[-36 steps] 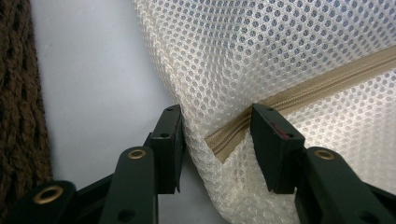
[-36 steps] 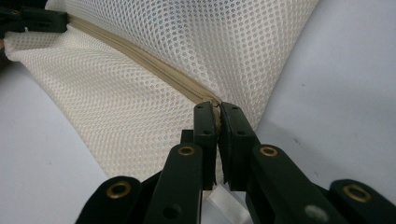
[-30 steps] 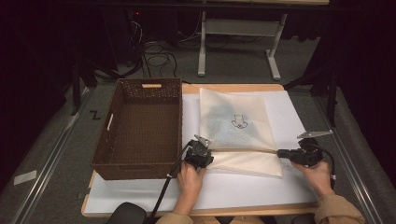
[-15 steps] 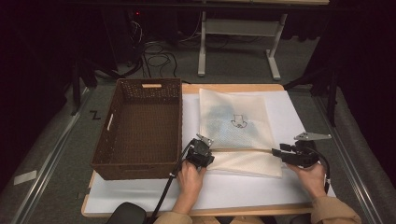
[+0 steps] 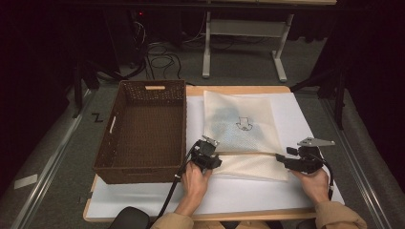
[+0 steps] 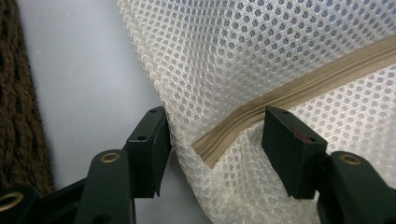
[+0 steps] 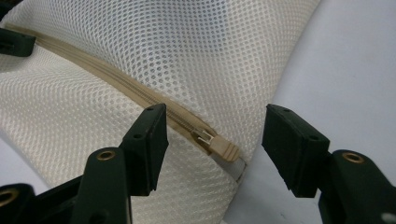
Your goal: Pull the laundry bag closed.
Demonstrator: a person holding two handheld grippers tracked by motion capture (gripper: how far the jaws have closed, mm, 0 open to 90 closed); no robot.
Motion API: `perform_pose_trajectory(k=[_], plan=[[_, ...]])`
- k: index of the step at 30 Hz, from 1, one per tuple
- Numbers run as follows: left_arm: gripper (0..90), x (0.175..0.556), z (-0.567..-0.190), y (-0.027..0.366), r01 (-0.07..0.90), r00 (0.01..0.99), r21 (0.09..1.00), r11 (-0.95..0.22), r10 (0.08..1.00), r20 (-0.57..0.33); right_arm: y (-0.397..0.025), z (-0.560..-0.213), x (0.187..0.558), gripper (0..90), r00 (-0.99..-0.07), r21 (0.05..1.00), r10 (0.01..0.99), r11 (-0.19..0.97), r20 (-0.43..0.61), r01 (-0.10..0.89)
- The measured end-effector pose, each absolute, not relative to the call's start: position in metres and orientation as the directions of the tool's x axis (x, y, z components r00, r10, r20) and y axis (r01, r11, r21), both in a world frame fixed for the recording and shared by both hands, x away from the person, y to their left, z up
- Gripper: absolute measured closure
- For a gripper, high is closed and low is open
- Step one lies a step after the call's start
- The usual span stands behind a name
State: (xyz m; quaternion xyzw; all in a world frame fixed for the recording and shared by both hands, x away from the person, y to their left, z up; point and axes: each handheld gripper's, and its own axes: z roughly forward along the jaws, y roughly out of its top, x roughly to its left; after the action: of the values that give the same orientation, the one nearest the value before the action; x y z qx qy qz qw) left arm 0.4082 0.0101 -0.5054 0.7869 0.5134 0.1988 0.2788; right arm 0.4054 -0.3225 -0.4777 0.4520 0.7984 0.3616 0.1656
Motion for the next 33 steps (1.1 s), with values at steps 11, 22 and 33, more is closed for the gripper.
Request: perform_pose_trajectory(k=[11,22,33], plan=[[39.6,0.410,-0.500,0.009,0.711,0.410,0.622,-0.328,0.912,0.011,-0.319,-0.480,0.406,42.8,-0.552,0.710,0.833,0.359,0.050,0.606],[29.4,0.404,-0.488,0.006,0.704,0.433,0.610,-0.363,0.901,0.037,-0.317,-0.481,0.405,44.3,-0.556,0.705,0.830,0.368,0.044,0.606],[26.2,0.391,-0.463,-0.004,0.654,0.478,0.623,-0.428,0.873,0.098,-0.317,-0.482,0.405,44.9,-0.562,0.701,0.826,0.375,0.044,0.606]])
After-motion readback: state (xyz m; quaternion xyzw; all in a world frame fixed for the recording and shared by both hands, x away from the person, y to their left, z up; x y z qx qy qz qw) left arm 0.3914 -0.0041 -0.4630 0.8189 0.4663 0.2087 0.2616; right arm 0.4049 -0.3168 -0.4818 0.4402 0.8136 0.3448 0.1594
